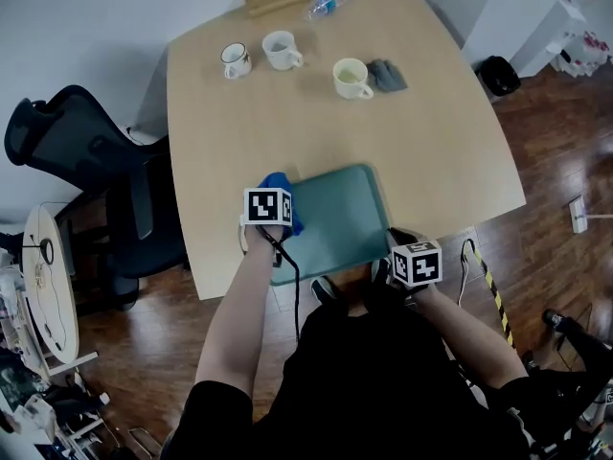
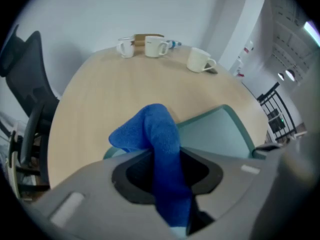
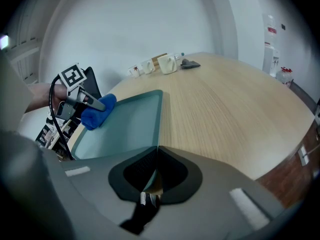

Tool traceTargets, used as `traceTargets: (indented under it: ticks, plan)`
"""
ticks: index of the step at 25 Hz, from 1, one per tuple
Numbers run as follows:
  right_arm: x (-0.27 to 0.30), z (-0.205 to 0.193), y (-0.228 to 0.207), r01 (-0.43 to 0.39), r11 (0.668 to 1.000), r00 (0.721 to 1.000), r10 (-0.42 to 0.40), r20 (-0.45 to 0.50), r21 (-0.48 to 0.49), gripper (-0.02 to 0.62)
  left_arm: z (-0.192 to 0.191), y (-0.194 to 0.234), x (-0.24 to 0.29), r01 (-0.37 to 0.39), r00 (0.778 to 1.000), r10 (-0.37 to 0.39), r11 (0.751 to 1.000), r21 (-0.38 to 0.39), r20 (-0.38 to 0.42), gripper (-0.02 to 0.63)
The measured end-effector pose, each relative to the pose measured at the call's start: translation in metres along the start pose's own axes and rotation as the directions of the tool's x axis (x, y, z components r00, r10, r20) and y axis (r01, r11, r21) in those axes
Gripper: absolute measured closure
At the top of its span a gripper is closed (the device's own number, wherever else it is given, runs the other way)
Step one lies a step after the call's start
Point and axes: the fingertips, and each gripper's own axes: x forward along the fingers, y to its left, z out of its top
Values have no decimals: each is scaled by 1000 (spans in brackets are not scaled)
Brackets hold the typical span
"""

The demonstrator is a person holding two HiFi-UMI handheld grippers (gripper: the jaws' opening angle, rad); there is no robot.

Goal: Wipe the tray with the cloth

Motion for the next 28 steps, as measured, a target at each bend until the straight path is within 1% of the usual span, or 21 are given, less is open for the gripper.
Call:
traceTargets:
  ticks: [4, 10, 12, 15, 17, 20, 22, 24, 26, 28]
  plan:
    - [0, 0, 1, -9, 1000, 1000, 9, 2, -18, 580, 22, -64, 18, 51, 998, -48, 991, 121, -30, 471]
    - [-2, 0, 3, -25, 999, 1000, 25, 6, -26, 578, 46, -137, 35, 114, 993, -105, 966, 232, -50, 471]
    - [-2, 1, 2, -31, 999, 999, 32, 10, -27, 578, 50, -165, 41, 164, 986, -155, 950, 264, -57, 471]
    - [-2, 0, 1, -46, 999, 999, 46, 14, -19, 578, 49, -201, 46, 245, 970, -235, 921, 302, -71, 471]
    - [-3, -1, 0, -49, 999, 999, 50, 17, -16, 577, 48, -208, 46, 262, 965, -257, 918, 299, -58, 469]
    - [-3, -3, -3, -45, 999, 999, 45, 20, -12, 577, 40, -197, 39, 274, 961, -274, 928, 251, -36, 469]
    - [-3, -4, -5, -40, 999, 999, 40, 20, -7, 578, 30, -173, 32, 254, 967, -256, 943, 214, -23, 469]
    - [-4, -5, -5, -34, 999, 999, 34, 20, -5, 578, 14, -140, 21, 218, 975, -220, 956, 195, -9, 469]
    - [-3, -4, -7, -27, 1000, 999, 27, 21, -11, 578, -5, -98, 10, 167, 986, -170, 970, 180, 2, 469]
    - [-2, -3, -8, -19, 1000, 1000, 19, 20, -14, 578, -24, -53, -2, 109, 994, -111, 985, 135, 9, 469]
